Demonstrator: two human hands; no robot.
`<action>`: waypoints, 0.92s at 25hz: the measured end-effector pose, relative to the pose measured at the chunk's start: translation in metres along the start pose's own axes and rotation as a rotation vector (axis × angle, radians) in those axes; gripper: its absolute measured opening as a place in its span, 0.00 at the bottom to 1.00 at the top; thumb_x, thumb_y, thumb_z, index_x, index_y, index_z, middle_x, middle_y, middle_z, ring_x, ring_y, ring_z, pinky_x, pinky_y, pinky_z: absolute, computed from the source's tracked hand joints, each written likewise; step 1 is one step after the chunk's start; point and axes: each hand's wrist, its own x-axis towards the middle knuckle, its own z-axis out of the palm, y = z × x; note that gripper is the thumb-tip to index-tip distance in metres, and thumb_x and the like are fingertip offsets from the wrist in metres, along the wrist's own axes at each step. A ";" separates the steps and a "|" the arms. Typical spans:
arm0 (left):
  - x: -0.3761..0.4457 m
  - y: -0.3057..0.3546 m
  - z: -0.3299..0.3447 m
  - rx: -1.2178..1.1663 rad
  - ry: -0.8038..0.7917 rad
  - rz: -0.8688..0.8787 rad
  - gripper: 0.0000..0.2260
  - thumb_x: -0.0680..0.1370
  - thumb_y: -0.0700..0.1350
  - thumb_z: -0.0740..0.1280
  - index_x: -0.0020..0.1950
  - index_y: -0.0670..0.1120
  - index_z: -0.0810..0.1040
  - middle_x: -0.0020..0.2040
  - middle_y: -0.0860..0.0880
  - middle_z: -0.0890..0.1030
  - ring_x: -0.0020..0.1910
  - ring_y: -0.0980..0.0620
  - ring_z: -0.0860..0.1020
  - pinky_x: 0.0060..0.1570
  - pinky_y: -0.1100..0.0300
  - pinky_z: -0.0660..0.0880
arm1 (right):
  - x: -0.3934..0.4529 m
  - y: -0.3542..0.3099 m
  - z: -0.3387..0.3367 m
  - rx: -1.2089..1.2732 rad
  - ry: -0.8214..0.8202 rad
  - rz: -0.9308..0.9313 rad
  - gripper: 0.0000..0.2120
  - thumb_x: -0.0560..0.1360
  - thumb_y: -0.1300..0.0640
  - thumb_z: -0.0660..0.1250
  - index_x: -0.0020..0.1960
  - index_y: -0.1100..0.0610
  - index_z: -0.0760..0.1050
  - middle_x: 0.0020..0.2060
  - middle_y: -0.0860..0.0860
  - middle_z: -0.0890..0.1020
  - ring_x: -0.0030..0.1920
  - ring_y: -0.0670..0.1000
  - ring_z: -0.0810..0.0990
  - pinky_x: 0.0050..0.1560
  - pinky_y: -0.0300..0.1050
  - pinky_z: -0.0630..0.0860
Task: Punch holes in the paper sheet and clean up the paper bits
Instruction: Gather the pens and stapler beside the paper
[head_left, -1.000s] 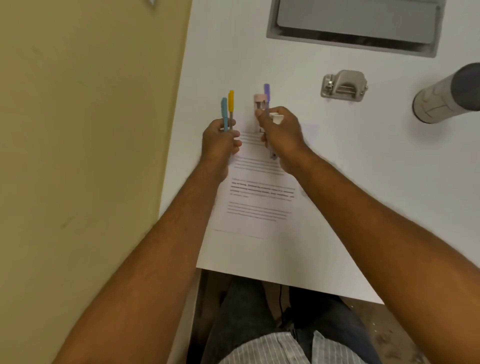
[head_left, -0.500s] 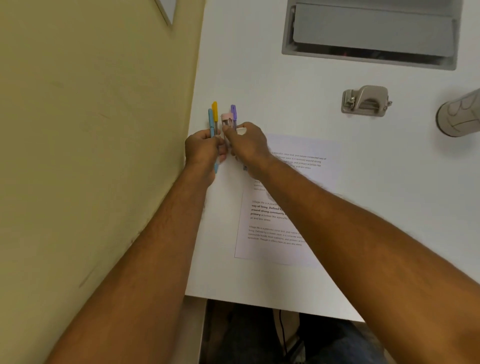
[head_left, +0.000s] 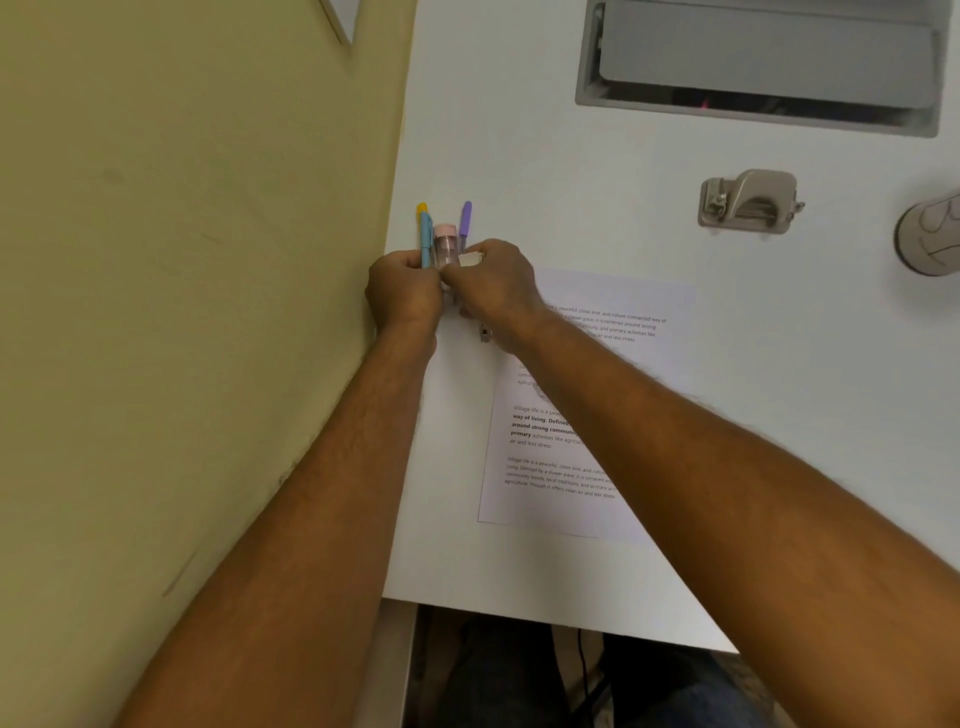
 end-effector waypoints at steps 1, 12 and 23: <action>-0.001 0.001 -0.001 0.035 0.013 0.025 0.11 0.79 0.34 0.67 0.58 0.40 0.85 0.50 0.44 0.86 0.46 0.46 0.84 0.50 0.51 0.84 | -0.001 -0.001 0.000 0.017 -0.008 0.004 0.10 0.75 0.58 0.74 0.54 0.61 0.80 0.44 0.56 0.84 0.49 0.57 0.85 0.53 0.59 0.84; -0.016 -0.011 0.001 0.395 0.075 0.293 0.22 0.80 0.51 0.70 0.72 0.45 0.75 0.64 0.44 0.78 0.63 0.46 0.76 0.62 0.52 0.77 | 0.010 -0.017 -0.020 0.264 0.084 0.106 0.23 0.73 0.63 0.76 0.66 0.63 0.75 0.56 0.57 0.80 0.54 0.55 0.81 0.57 0.52 0.84; -0.022 -0.029 0.002 0.521 0.071 0.394 0.28 0.78 0.45 0.74 0.76 0.46 0.69 0.69 0.44 0.73 0.67 0.46 0.70 0.63 0.54 0.75 | 0.028 -0.022 -0.011 -0.334 0.200 -0.125 0.21 0.80 0.50 0.71 0.66 0.60 0.70 0.62 0.56 0.74 0.48 0.49 0.73 0.47 0.42 0.71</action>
